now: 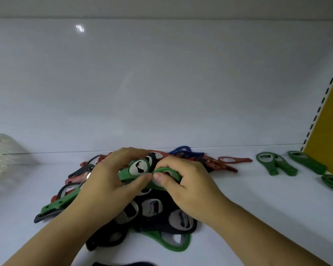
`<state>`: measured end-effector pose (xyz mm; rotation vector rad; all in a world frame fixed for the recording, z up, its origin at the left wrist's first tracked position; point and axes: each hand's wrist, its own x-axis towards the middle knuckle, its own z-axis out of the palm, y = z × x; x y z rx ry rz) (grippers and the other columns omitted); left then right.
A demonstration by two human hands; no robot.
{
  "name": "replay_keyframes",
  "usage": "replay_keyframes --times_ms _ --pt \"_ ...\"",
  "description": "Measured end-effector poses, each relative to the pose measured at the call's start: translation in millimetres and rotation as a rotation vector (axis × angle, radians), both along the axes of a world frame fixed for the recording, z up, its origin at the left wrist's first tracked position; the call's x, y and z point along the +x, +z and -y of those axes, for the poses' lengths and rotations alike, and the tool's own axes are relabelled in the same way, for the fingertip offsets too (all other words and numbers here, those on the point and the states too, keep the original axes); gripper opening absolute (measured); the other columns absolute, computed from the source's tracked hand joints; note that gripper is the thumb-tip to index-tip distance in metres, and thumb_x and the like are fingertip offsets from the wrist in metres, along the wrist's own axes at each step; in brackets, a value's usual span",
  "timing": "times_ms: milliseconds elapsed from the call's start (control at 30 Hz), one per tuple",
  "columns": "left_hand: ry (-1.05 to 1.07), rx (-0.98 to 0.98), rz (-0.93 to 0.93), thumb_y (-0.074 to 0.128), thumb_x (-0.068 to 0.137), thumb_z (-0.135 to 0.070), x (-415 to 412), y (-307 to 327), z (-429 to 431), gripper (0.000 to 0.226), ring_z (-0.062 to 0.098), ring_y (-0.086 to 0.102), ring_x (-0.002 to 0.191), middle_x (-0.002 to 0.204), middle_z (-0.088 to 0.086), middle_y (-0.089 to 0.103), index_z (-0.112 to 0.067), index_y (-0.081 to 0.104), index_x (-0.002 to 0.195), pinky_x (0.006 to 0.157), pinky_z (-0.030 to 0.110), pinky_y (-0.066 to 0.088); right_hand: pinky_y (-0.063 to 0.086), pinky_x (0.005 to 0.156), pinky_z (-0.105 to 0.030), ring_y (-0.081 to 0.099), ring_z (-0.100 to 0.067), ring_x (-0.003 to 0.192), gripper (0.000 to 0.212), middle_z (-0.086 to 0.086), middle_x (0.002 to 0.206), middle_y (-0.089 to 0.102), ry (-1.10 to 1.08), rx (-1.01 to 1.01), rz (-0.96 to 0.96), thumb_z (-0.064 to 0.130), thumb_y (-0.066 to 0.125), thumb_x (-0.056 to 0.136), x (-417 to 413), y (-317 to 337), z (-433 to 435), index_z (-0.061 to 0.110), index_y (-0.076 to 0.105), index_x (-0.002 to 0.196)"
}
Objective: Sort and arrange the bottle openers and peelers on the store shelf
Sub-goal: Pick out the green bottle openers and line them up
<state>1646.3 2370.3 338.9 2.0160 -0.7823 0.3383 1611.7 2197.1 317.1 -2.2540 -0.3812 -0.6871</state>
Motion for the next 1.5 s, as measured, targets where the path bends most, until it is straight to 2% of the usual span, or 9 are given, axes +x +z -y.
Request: replay_keyframes --times_ms 133,267,333,500,667,967,1167,1367,1500 --pt "-0.119 0.101 -0.091 0.068 0.083 -0.014 -1.9 0.2 1.3 0.035 -0.003 0.067 0.077 0.083 -0.022 0.071 -0.046 0.063 0.095 0.068 0.007 0.047 0.051 0.074 -0.020 0.063 -0.002 0.084 0.012 0.016 0.090 0.067 0.047 0.046 0.030 0.027 0.064 0.085 -3.3 -2.6 -0.5 0.025 0.070 0.094" --pt "-0.171 0.046 -0.214 0.069 0.083 -0.009 -1.5 0.1 0.2 0.029 0.001 0.068 0.075 0.083 -0.012 0.073 -0.037 0.067 0.090 0.071 0.015 0.053 0.050 0.057 -0.017 0.064 -0.005 0.059 0.020 0.015 0.078 0.068 0.098 0.382 -0.066 0.015 0.068 0.085 -8.5 0.8 -2.2 0.034 0.065 0.089" --pt "-0.135 -0.058 -0.279 0.066 0.085 -0.006 1.3 -0.8 0.2 0.019 0.005 0.065 0.063 0.074 -0.006 0.073 -0.024 0.068 0.082 0.061 0.018 0.051 0.052 0.058 -0.020 0.065 -0.009 0.061 0.021 0.010 0.081 0.066 0.049 0.444 -0.069 0.014 0.069 0.084 -8.8 2.2 -2.8 0.033 0.063 0.092" --pt "-0.033 -0.516 -0.618 0.046 0.096 -0.005 13.3 3.7 -6.9 0.008 0.020 0.060 0.057 0.085 0.013 0.073 -0.008 0.052 0.091 0.048 0.028 0.042 0.053 0.065 -0.030 0.057 -0.008 0.068 0.008 0.014 0.075 0.060 -0.078 -0.096 -0.116 0.033 0.074 0.075 -10.1 2.2 9.3 0.031 0.069 0.080" --pt "0.079 -0.637 -0.707 0.040 0.089 0.004 26.0 1.0 -12.8 0.023 0.019 0.038 0.044 0.069 0.012 0.068 -0.013 0.035 0.075 0.040 0.023 0.027 0.047 0.079 -0.019 0.050 0.004 0.093 0.041 0.025 0.098 0.054 0.057 -0.416 -0.502 0.058 0.077 0.061 -22.7 15.1 19.3 0.046 0.062 0.098" --pt "0.078 -0.566 -0.700 0.045 0.089 0.002 23.8 0.2 -8.9 0.015 0.017 0.040 0.044 0.061 0.004 0.065 -0.008 0.054 0.094 0.039 0.022 0.028 0.040 0.093 -0.021 0.046 0.000 0.107 0.043 0.022 0.115 0.046 -0.191 -0.342 -0.338 0.043 0.073 0.077 -15.8 8.1 21.0 0.036 0.059 0.116" --pt "-0.042 -0.544 -0.863 0.044 0.090 -0.001 23.9 -0.3 -10.0 0.016 0.018 0.041 0.043 0.071 0.013 0.064 -0.006 0.054 0.101 0.035 0.019 0.030 0.047 0.065 -0.022 0.054 -0.002 0.075 0.018 0.018 0.081 0.058 -0.057 -0.330 -0.331 0.047 0.078 0.066 -28.3 23.4 12.7 0.037 0.068 0.077" --pt "-0.117 -0.534 -0.976 0.040 0.092 -0.005 24.4 -0.5 -11.0 0.018 0.016 0.046 0.044 0.070 0.011 0.064 -0.009 0.055 0.101 0.035 0.016 0.035 0.033 0.051 -0.016 0.047 0.009 0.055 0.047 0.029 0.066 0.053 0.011 -0.575 -0.669 0.058 0.079 0.061 -40.3 31.4 5.5 0.038 0.065 0.101" --pt "-0.152 -0.534 -0.981 0.040 0.094 -0.006 23.1 -0.7 -10.6 0.021 0.017 0.053 0.048 0.072 0.012 0.066 -0.007 0.058 0.105 0.038 0.020 0.041 0.037 0.054 -0.019 0.047 0.001 0.058 0.035 0.016 0.069 0.053 0.024 -0.614 -0.654 0.049 0.076 0.067 -41.9 28.9 7.6 0.039 0.063 0.098"
